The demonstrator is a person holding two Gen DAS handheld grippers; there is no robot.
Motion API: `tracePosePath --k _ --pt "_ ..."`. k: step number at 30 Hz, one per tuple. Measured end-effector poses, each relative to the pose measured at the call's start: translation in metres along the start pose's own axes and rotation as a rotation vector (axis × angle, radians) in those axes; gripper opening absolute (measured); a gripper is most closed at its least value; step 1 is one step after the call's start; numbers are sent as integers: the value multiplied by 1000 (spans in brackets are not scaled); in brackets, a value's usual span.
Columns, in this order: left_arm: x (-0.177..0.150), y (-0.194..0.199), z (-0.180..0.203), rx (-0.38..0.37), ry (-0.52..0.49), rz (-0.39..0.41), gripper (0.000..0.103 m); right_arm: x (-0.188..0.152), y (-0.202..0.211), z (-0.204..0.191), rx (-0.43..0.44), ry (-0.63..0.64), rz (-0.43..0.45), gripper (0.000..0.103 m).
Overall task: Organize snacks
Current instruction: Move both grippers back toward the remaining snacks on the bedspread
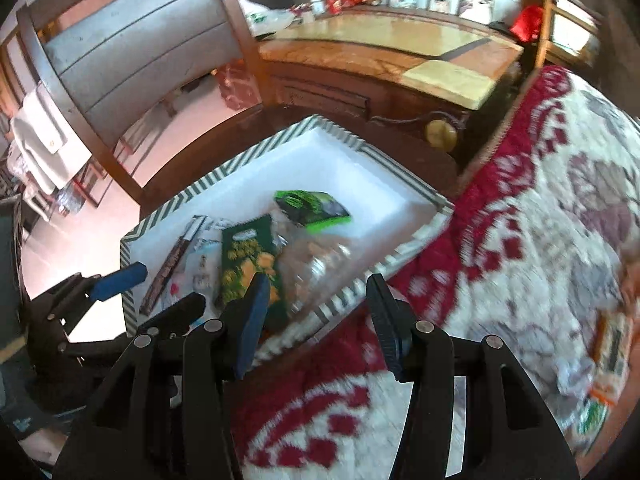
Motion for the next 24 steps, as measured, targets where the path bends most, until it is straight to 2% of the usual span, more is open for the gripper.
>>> tracePosePath --k 12,24 --pt "-12 30 100 -145 -125 21 83 -52 89 79 -175 -102 39 50" --pt "-23 60 192 -263 -252 43 83 -116 167 164 -321 -278 61 53"
Point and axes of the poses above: each gripper's, at about its wrist camera, not at the fingertips, and y roughly against the way its jaws point, z to its right, x to its top, the point moved 8 cm from there along -y, roughly the way its jaws point, and after that the axes turned 12 degrees about z, right-handed, at the moved point
